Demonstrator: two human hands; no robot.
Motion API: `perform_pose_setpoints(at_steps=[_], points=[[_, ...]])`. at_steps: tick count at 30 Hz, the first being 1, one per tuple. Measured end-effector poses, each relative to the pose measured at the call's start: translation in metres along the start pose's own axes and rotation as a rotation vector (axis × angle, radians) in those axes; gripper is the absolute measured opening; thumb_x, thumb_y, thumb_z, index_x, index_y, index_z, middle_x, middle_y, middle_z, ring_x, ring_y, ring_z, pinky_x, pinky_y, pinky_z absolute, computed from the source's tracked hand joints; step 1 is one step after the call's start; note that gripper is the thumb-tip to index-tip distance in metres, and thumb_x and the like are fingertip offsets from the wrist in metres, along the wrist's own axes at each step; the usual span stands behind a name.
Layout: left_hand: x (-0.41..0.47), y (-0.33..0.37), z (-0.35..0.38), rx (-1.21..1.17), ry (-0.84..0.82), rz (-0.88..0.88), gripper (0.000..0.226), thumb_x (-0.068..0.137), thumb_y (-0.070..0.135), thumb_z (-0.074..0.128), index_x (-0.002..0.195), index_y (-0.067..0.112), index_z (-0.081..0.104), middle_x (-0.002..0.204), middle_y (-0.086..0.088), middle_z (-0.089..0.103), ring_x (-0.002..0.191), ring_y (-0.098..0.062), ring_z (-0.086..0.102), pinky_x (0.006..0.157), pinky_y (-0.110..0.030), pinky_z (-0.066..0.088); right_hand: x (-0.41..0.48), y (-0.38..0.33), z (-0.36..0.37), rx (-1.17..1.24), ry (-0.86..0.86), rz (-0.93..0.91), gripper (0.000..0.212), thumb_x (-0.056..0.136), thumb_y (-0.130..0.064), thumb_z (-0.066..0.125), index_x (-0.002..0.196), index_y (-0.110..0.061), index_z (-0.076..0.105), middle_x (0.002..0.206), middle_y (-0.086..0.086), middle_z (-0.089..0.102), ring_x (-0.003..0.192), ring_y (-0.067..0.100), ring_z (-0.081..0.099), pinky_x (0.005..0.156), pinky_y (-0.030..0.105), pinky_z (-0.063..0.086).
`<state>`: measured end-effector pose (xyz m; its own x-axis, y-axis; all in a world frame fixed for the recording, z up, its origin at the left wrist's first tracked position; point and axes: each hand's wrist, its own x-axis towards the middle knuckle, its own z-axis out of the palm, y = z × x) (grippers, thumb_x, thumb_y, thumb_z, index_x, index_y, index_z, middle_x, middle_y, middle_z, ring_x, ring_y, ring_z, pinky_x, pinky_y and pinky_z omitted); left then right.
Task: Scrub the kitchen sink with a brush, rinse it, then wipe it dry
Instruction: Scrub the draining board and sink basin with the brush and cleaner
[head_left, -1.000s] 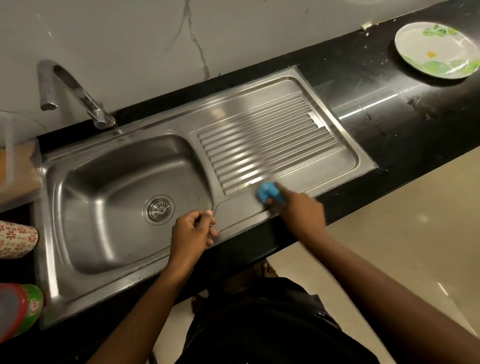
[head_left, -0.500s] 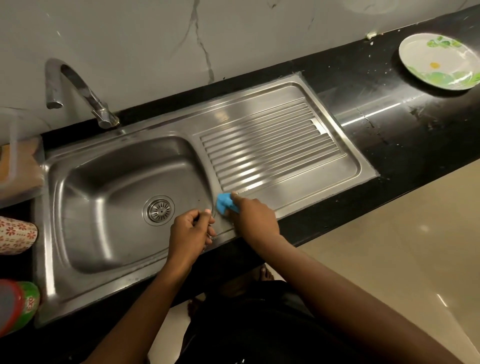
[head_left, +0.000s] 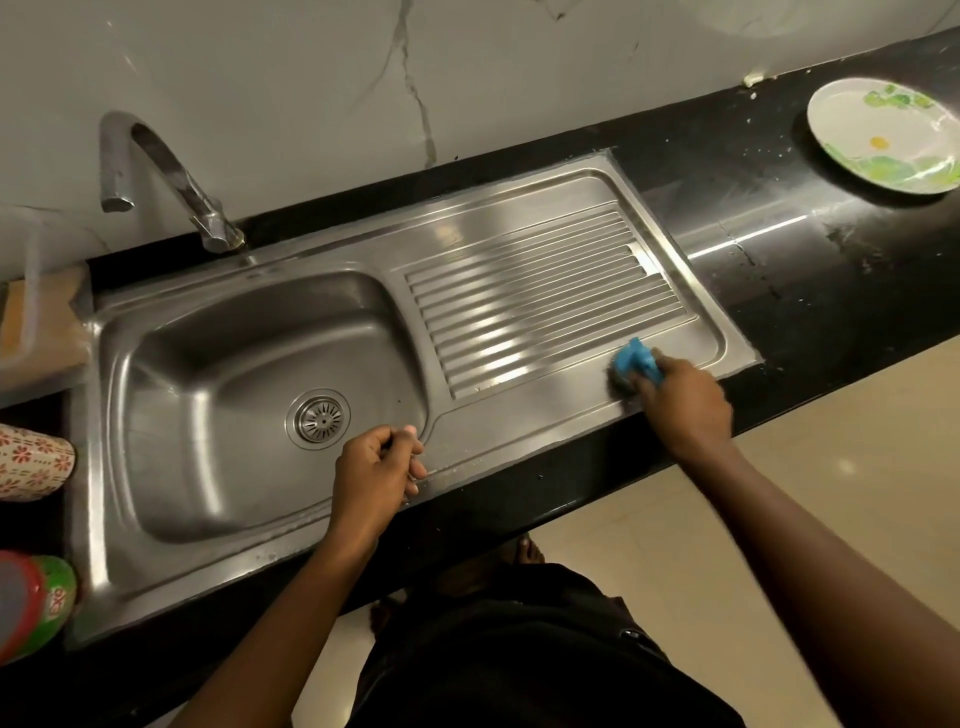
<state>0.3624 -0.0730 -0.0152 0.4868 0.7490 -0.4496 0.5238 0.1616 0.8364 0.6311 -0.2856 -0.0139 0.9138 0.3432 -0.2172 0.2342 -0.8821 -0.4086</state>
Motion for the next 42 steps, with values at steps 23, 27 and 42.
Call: perform_pose_setpoints(at_steps=[23, 27, 42], points=[[-0.007, -0.001, -0.016, -0.037, 0.046, -0.001, 0.030, 0.106, 0.024, 0.056, 0.088, 0.005, 0.070, 0.071, -0.014, 0.071, 0.055, -0.018, 0.060, 0.048, -0.022, 0.049, -0.005, -0.024, 0.023, 0.047, -0.026, -0.112, 0.046, 0.105, -0.037, 0.058, 0.148, -0.022, 0.053, 0.114, 0.011, 0.072, 0.090, 0.021, 0.068, 0.079, 0.041, 0.059], [-0.008, -0.005, -0.021, -0.050, 0.059, -0.005, 0.029, 0.106, 0.025, 0.057, 0.087, 0.007, 0.070, 0.068, -0.011, 0.070, 0.054, -0.018, 0.060, 0.050, -0.025, 0.050, -0.055, -0.096, 0.069, 0.050, -0.188, -0.244, 0.054, 0.102, -0.054, 0.056, 0.152, -0.034, 0.049, 0.112, 0.009, 0.072, 0.094, 0.027, 0.070, 0.083, 0.041, 0.056], [-0.015, -0.026, -0.072, -0.120, 0.225, -0.010, 0.031, 0.105, 0.023, 0.058, 0.082, 0.006, 0.070, 0.064, -0.012, 0.070, 0.051, -0.015, 0.059, 0.052, -0.025, 0.049, -0.095, -0.154, 0.082, 0.633, -0.676, -0.111, 0.029, 0.096, -0.046, 0.071, 0.109, -0.021, 0.076, 0.057, -0.009, 0.052, 0.045, 0.006, 0.044, 0.043, 0.023, 0.037]])
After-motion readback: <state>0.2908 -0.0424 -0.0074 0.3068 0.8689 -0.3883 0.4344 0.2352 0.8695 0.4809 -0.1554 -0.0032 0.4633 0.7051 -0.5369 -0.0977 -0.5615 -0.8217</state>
